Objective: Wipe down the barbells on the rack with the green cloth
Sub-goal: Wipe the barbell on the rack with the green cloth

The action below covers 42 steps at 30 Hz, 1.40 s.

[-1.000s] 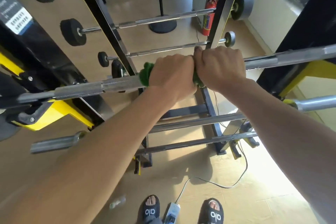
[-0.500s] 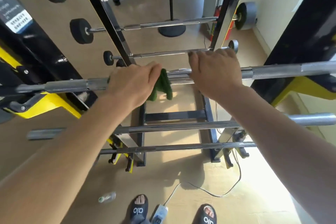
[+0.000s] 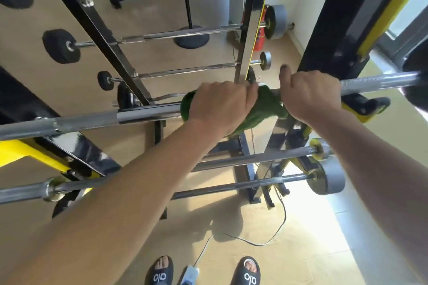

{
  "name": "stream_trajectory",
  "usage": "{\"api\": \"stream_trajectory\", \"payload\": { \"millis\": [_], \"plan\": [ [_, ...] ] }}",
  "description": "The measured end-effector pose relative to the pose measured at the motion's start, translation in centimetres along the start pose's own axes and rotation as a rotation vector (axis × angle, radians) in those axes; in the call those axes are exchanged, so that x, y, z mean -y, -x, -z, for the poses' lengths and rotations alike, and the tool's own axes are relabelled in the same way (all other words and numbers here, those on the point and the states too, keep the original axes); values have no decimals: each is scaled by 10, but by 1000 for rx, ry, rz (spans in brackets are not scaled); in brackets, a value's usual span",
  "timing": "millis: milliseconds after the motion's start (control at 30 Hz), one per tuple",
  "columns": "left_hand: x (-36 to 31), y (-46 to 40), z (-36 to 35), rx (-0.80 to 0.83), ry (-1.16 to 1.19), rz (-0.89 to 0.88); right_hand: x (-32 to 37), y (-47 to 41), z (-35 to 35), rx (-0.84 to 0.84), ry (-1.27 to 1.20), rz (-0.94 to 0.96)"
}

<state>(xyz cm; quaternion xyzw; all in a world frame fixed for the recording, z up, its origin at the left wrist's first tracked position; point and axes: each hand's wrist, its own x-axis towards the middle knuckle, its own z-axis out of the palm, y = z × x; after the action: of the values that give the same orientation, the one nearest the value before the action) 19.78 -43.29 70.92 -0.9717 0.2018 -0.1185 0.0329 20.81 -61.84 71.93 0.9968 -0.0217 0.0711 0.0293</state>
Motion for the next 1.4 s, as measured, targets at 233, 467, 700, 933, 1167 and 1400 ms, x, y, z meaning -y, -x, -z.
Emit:
{"api": "stream_trajectory", "payload": {
  "millis": [233, 467, 700, 933, 1167, 1400],
  "plan": [
    [116, 80, 11, -38, -66, 358, -1, -3, -5, -114, -9, 52],
    [-25, -14, -1, -51, 38, 194, 2, -2, -7, -138, -53, 20],
    [-16, -14, -6, -102, 31, 27, -3, -2, -7, -167, -60, 40],
    [77, 52, -1, -140, -57, 302, 0, -3, -13, -205, -73, -5],
    [-33, -12, -5, -101, 92, 301, 3, -1, -13, -216, -34, -4],
    [-38, -25, -4, -81, 102, 117, -4, -1, -11, -220, -47, 55]
  ]
}}
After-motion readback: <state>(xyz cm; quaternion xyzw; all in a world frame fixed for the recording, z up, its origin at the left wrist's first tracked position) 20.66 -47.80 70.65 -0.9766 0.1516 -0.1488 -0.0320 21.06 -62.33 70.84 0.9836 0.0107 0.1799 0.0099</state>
